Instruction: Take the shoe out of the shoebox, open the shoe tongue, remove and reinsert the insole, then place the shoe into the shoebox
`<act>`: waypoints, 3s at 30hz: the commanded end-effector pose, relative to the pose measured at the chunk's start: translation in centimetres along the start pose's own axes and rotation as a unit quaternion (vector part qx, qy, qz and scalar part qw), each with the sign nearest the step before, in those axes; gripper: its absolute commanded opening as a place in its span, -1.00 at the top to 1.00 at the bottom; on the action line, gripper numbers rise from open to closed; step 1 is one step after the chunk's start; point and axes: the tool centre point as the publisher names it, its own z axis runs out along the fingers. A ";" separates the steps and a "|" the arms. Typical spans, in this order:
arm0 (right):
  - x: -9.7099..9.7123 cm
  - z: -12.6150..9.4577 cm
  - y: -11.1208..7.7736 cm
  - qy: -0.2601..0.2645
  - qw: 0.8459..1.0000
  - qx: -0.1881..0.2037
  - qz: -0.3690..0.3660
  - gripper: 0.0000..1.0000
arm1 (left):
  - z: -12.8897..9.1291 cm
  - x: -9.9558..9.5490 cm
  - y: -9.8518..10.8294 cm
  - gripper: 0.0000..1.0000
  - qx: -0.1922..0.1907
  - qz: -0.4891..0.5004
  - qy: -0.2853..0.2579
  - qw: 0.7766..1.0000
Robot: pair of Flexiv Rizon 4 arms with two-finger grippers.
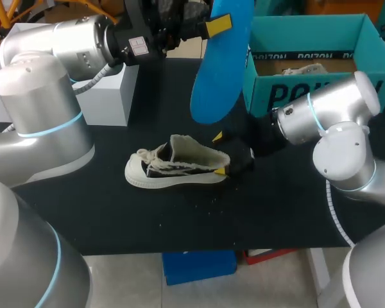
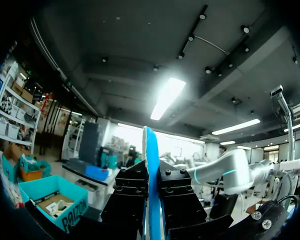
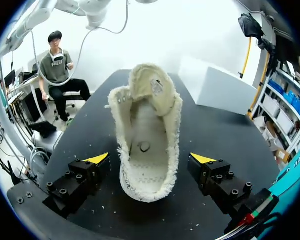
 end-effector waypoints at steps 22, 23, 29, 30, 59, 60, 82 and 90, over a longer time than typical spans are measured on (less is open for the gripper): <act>0.7 1.9 -2.7 0.010 0.999 -0.018 0.034 -1.00 | 0.0 0.0 0.1 1.00 -0.001 0.001 0.000 1.000; 0.7 1.9 -2.7 0.011 0.999 -0.018 0.035 -1.00 | 0.0 0.0 0.1 1.00 -0.001 0.001 0.000 1.000; 0.4 0.5 -2.3 0.026 0.999 -0.012 0.023 -1.00 | 0.0 0.0 0.1 1.00 -0.001 0.001 0.000 1.000; 0.2 -0.1 -1.9 0.036 0.999 -0.011 0.021 -1.00 | 0.0 0.0 0.1 1.00 -0.001 0.001 0.000 1.000; -3.3 0.3 4.7 0.066 0.920 0.378 -0.084 -0.67 | 0.0 0.0 0.1 1.00 -0.001 0.001 0.000 1.000; -3.3 0.4 4.8 0.064 0.918 0.382 -0.086 -0.67 | 0.0 0.0 0.1 1.00 -0.001 0.001 0.000 1.000; -3.9 4.9 5.1 0.079 0.916 0.387 -0.077 -0.50 | 0.0 0.0 0.1 1.00 -0.001 0.001 0.000 1.000; -3.9 5.6 4.3 0.087 0.917 0.384 -0.065 -0.46 | 0.0 0.0 0.1 1.00 -0.001 0.001 0.000 1.000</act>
